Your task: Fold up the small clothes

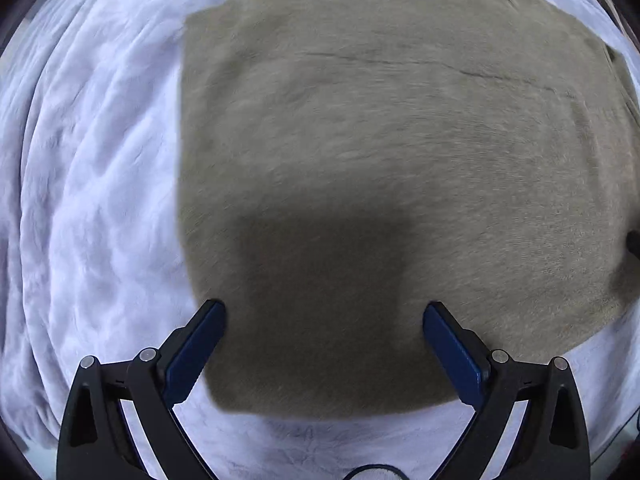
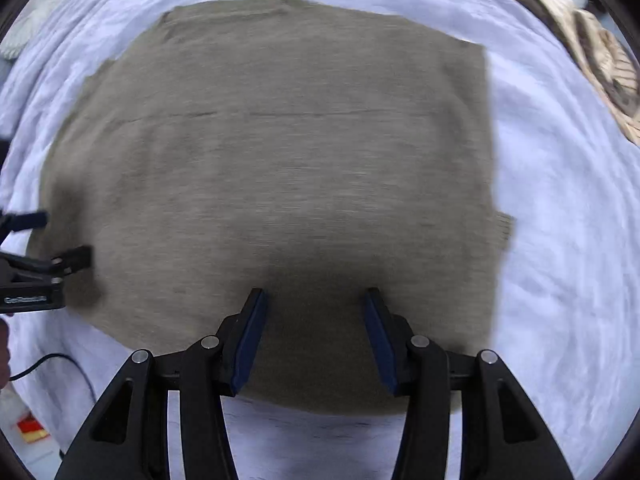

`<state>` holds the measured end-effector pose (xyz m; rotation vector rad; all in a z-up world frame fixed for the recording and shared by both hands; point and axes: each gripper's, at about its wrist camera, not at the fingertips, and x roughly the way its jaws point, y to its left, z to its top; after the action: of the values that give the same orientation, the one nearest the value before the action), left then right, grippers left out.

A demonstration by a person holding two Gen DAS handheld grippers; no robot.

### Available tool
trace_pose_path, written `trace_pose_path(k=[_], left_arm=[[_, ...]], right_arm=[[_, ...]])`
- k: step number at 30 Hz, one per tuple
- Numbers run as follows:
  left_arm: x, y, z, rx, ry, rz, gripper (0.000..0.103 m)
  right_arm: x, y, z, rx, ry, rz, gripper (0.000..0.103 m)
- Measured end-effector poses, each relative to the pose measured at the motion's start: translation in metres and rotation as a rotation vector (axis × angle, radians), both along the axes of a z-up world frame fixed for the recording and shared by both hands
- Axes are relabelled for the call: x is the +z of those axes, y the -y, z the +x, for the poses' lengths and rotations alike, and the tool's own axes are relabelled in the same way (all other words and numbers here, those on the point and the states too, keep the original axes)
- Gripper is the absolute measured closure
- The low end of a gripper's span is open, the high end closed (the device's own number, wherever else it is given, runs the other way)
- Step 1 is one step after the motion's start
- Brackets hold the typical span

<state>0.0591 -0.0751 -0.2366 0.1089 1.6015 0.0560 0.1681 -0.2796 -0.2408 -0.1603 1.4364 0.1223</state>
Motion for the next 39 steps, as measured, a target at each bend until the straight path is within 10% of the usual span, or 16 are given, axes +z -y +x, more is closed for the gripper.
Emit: trace_pose_path(k=[8, 12, 16, 25, 29, 39], left_arm=[[0.031, 0.007, -0.038, 0.013, 0.056, -0.047, 0.002], [-0.004, 0.004, -0.048, 0.096, -0.115, 0.061, 0.002], [0.021, -0.016, -0.068, 0.170, -0.039, -0.052, 0.002], [0.091, -0.026, -0.097, 0.126, 0.191, -0.259, 0.002], [0.076, -0.083, -0.080, 0.225, 0.172, -0.530, 0.002], [0.005, -0.116, -0.043, 0.357, 0.111, -0.739, 0.002]], right_arm=[[0.028, 0.014, -0.028, -0.020, 0.039, 0.063, 0.049], [0.000, 0.008, -0.038, -0.025, -0.045, -0.032, 0.049], [-0.003, 0.045, -0.046, -0.122, -0.062, -0.109, 0.049], [0.097, 0.029, -0.048, -0.098, 0.119, 0.015, 0.049], [0.133, -0.023, -0.036, -0.068, 0.192, 0.073, 0.047], [0.157, -0.113, -0.065, 0.081, 0.192, 0.051, 0.046]])
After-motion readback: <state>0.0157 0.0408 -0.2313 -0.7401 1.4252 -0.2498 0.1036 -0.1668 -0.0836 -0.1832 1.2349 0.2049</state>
